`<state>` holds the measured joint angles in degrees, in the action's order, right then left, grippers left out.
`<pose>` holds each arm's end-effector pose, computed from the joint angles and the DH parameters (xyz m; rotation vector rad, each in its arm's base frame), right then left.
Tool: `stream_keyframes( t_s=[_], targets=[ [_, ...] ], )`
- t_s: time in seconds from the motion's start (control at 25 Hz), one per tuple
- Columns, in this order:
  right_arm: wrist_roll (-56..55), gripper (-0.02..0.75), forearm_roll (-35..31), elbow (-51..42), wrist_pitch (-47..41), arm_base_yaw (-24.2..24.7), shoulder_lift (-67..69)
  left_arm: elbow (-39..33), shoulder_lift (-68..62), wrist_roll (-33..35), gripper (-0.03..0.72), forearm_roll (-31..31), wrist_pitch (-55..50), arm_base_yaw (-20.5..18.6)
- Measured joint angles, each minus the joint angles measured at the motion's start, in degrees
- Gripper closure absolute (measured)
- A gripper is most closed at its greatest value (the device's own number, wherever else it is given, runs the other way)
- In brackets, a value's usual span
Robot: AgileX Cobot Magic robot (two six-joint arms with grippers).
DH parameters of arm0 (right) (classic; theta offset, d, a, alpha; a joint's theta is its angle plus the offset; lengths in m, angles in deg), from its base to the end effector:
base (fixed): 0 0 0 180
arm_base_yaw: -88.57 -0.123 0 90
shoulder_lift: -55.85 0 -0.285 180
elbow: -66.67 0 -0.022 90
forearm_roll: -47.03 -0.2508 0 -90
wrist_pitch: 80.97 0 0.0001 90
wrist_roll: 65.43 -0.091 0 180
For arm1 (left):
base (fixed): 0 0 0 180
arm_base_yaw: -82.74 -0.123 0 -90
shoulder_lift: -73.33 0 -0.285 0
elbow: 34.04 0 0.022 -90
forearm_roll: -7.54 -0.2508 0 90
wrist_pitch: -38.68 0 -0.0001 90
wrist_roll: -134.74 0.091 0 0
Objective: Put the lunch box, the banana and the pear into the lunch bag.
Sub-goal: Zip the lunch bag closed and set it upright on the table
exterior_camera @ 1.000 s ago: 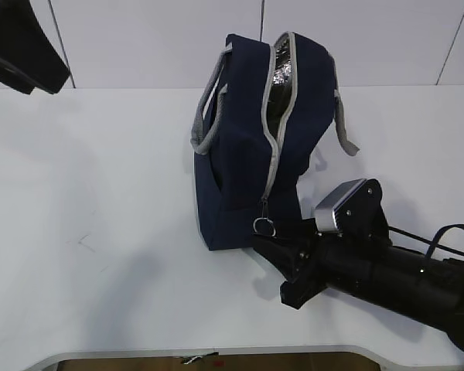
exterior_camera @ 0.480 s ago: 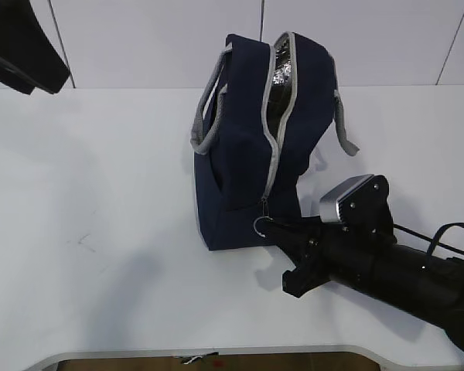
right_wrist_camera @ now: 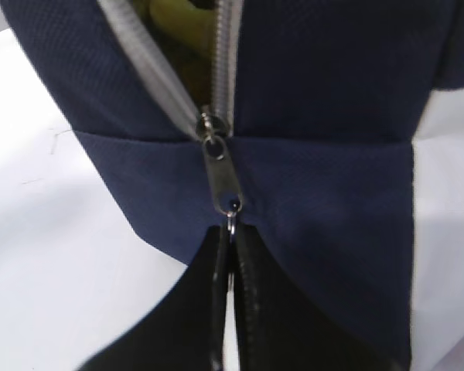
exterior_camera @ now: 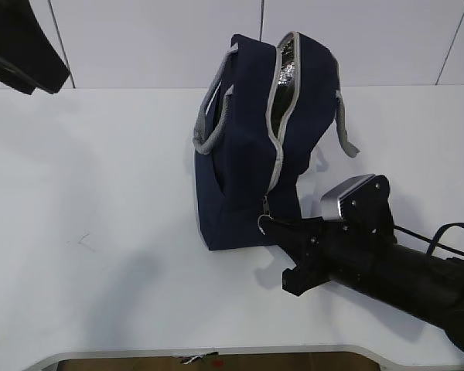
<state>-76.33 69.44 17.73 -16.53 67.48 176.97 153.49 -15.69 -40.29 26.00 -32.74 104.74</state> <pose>0.2628 0.1349 0.0981 -0.5727 1.8096 0.5903 0.2499 -0.1304 0.3902 0.5857 2.6107 -0.5360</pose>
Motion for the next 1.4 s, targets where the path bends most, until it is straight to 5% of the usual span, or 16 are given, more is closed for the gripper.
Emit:
stream_keyframes(
  t_s=[0.56,1.12,1.4],
  targets=[
    [-0.25,0.72,1.16,-3.7,-2.16,0.0,-11.12,0.0,0.0,0.0,0.415,0.0,0.0,0.0],
    [-0.45,0.721,2.9,-0.97,-15.86,0.0,-26.22,0.0,-0.13,-0.04,0.418,0.08,0.0,0.0],
    [-1.38,0.721,7.34,5.94,-31.15,0.0,-33.51,0.0,-3.97,2.07,0.419,0.08,0.0,0.0]
  ],
)
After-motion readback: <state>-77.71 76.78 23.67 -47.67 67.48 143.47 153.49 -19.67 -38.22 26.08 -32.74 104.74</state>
